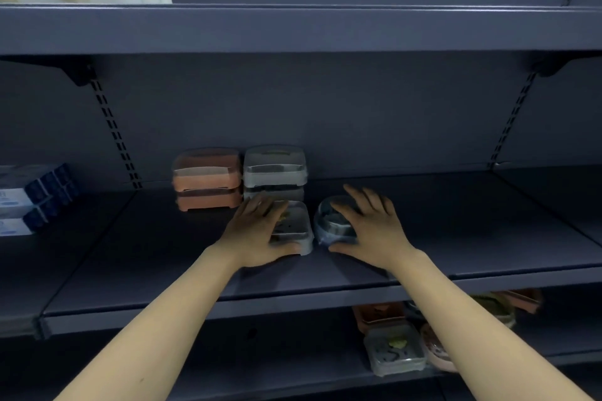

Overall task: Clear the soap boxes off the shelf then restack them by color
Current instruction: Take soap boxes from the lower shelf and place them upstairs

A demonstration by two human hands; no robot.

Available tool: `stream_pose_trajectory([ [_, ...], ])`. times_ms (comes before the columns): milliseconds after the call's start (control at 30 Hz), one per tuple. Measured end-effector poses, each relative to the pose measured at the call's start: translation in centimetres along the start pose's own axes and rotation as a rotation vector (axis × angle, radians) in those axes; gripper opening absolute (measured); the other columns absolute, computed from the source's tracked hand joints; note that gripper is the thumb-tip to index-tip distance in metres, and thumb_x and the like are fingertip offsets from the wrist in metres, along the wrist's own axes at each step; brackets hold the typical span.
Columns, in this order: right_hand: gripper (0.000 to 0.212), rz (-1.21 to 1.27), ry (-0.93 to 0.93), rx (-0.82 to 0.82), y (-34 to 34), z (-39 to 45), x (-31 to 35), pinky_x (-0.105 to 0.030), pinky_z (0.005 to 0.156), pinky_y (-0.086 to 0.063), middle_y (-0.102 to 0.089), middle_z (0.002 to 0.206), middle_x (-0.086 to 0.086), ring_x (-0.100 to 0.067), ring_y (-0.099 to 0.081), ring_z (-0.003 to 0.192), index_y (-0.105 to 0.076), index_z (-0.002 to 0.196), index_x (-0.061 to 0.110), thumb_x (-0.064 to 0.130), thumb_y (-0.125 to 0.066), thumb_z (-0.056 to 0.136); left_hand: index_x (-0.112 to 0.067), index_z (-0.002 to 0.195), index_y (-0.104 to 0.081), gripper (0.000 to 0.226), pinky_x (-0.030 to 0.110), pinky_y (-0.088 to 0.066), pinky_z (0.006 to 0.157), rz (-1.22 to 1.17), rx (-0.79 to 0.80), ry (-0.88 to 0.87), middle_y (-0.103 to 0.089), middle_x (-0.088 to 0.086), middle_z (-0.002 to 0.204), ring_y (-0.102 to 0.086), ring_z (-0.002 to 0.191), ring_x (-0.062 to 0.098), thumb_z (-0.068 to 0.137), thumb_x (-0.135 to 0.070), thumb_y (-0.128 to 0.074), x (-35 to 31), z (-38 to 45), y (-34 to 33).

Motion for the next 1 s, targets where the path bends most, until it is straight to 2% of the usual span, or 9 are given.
stream_pose_trajectory([
  [67,0.083,-0.016,-0.054,0.027,-0.4,0.4,0.1,-0.043,0.111,-0.012,-0.015,0.156,0.000,-0.027,-0.013,0.141,-0.027,0.147,0.033,0.065,-0.059,0.077,-0.026,0.150,-0.010,0.103,0.038,-0.004,0.116,0.010,-0.028,0.007,0.002,-0.003,0.158,0.006,0.144,0.019,0.069,-0.087,-0.029,0.1,0.5,-0.1],
  [133,0.082,-0.028,-0.097,0.050,-0.8,0.9,0.2,-0.039,0.109,-0.018,-0.020,0.153,0.002,-0.024,-0.018,0.138,-0.020,0.148,0.033,0.065,-0.054,0.080,-0.026,0.149,-0.014,0.101,0.033,-0.011,0.113,0.037,-0.098,-0.014,-0.006,-0.003,0.155,-0.004,0.141,0.018,0.067,-0.085,-0.023,0.3,0.9,-0.1],
  [233,0.077,0.070,-0.128,0.000,-1.4,1.4,0.3,-0.037,0.111,-0.015,-0.030,0.149,-0.001,-0.025,-0.024,0.137,-0.029,0.144,0.022,0.056,-0.060,0.082,-0.026,0.145,-0.023,0.103,0.029,-0.017,0.110,0.027,-0.171,-0.043,-0.021,-0.006,0.148,-0.017,0.136,0.015,0.060,-0.084,-0.015,0.4,0.9,-0.2],
  [300,0.070,0.091,-0.102,-0.020,-1.7,1.6,0.1,-0.038,0.115,-0.006,-0.027,0.152,-0.003,-0.025,-0.020,0.140,-0.032,0.142,0.018,0.051,-0.058,0.086,-0.027,0.143,-0.027,0.103,0.028,-0.017,0.110,0.009,-0.183,-0.031,-0.025,-0.007,0.149,-0.020,0.137,0.014,0.059,-0.084,-0.014,0.3,0.7,-0.1],
  [400,0.061,0.058,-0.088,0.035,-2.1,2.8,-0.6,-0.039,0.117,0.004,-0.012,0.156,0.000,-0.020,-0.005,0.144,-0.023,0.146,0.021,0.047,-0.044,0.094,-0.026,0.146,-0.024,0.106,0.030,-0.012,0.114,-0.018,-0.180,-0.002,-0.020,-0.006,0.154,-0.017,0.142,0.015,0.058,-0.084,-0.010,0.0,0.3,-0.2],
  [500,0.059,0.043,-0.106,0.088,-2.4,4.4,-1.6,-0.044,0.117,0.005,-0.001,0.158,-0.002,-0.022,0.007,0.145,-0.018,0.148,0.023,0.044,-0.039,0.096,-0.027,0.148,-0.019,0.108,0.028,-0.004,0.115,-0.032,-0.175,0.028,-0.015,-0.006,0.157,-0.012,0.143,0.013,0.057,-0.083,-0.007,-0.1,0.2,-0.1],
  [600,0.060,0.006,-0.129,0.099,-2.8,5.8,-2.1,-0.043,0.115,-0.003,-0.003,0.155,-0.007,-0.027,0.001,0.143,-0.018,0.148,0.025,0.045,-0.040,0.096,-0.028,0.149,-0.016,0.106,0.027,-0.002,0.115,-0.031,-0.161,0.047,-0.013,-0.006,0.157,-0.011,0.143,0.013,0.058,-0.083,-0.007,-0.2,0.1,-0.1],
  [767,0.060,0.012,-0.145,0.082,-3.5,7.9,-2.3,-0.041,0.109,-0.021,-0.022,0.148,-0.007,-0.027,-0.018,0.136,-0.022,0.147,0.026,0.045,-0.043,0.095,-0.027,0.148,-0.018,0.085,0.027,-0.003,0.114,-0.041,-0.158,0.054,-0.016,-0.007,0.156,-0.013,0.142,0.013,0.081,-0.074,-0.039,-0.7,0.0,0.2],
  [1000,0.060,0.003,-0.168,0.113,-4.0,9.7,-2.7,-0.043,0.110,-0.023,-0.022,0.148,-0.009,-0.028,-0.020,0.136,-0.022,0.147,0.025,0.045,-0.044,0.095,-0.027,0.148,-0.019,0.082,0.028,-0.003,0.115,-0.055,-0.172,0.066,-0.017,-0.007,0.156,-0.012,0.142,0.012,0.082,-0.068,-0.047,-0.8,0.1,0.3],
])
Point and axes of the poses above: each hand's wrist, its own z-axis towards the middle knuckle, its own y-axis out of the back of the hand, x = y × z, the point moved 2 cm from there along z, towards the middle knuckle
